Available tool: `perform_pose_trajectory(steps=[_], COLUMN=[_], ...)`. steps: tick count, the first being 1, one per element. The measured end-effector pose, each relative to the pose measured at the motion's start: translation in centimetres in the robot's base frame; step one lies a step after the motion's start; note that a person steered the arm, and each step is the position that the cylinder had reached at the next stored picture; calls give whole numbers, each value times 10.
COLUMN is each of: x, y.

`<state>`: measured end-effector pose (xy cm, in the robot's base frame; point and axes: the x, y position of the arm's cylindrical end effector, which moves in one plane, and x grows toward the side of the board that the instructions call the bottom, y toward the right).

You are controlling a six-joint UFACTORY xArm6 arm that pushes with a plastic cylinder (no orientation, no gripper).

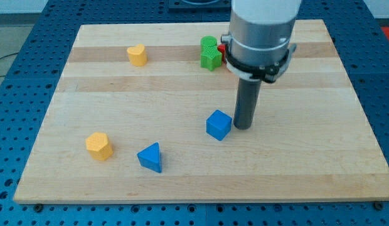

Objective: Move the blue triangle into the yellow hexagon

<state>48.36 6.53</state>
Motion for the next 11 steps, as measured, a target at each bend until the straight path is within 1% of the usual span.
perform_pose_trajectory(steps=[1,2,3,4,5,7,9,10,11], x=[14,28,21,40,68,87,89,88,88], y=[-52,-81,-47,-57,-53,-99,-142,-134,-163])
